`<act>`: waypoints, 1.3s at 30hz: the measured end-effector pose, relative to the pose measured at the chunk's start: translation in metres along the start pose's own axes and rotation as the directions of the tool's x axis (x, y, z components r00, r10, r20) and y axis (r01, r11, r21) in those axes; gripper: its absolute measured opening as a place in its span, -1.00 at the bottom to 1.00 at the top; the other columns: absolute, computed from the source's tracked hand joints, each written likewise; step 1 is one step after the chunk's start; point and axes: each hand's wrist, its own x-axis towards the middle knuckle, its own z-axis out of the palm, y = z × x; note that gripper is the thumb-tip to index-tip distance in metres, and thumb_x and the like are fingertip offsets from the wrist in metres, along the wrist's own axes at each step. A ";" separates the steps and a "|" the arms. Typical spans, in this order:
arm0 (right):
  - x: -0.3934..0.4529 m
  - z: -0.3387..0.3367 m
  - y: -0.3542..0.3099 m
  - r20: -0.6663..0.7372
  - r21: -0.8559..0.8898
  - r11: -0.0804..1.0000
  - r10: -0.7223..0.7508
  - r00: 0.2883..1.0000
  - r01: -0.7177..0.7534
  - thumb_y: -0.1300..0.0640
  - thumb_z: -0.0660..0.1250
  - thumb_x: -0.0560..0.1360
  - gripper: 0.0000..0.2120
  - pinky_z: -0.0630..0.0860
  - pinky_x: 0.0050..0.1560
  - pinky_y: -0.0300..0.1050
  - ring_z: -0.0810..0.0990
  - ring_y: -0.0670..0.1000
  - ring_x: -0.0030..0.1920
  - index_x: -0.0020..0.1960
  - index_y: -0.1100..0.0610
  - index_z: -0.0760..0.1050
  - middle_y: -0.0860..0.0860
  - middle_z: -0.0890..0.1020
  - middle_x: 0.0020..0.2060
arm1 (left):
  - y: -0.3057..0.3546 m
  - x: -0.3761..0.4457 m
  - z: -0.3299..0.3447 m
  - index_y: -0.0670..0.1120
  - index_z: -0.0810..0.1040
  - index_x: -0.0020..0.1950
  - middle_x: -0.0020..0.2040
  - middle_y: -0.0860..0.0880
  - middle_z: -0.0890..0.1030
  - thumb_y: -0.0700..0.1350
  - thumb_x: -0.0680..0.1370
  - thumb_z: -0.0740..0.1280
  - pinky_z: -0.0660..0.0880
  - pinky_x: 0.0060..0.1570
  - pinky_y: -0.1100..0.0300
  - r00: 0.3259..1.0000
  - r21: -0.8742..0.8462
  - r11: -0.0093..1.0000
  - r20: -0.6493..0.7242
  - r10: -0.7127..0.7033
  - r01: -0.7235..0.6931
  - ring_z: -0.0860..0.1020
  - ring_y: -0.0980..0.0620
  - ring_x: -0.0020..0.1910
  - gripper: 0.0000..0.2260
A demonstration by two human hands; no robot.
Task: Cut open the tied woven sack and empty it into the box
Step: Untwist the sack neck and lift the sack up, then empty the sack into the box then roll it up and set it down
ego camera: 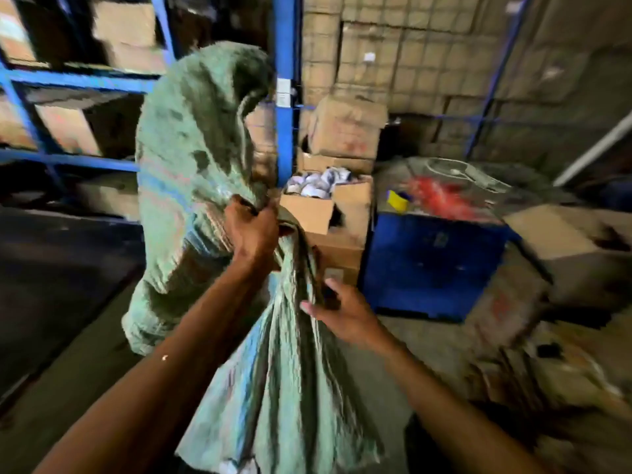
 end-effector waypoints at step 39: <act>-0.365 -0.164 0.284 -0.913 0.225 0.402 0.406 -0.047 -0.888 -0.23 0.31 0.30 -0.58 0.32 0.10 -0.02 0.55 0.08 0.02 0.07 -0.06 0.56 0.02 0.65 -0.04 | -0.166 -0.360 0.333 0.07 0.55 -0.14 -0.19 0.17 0.64 -0.33 0.45 0.26 0.50 -0.11 0.33 -0.398 -0.037 0.999 0.916 0.046 0.031 0.59 0.19 -0.16 -0.72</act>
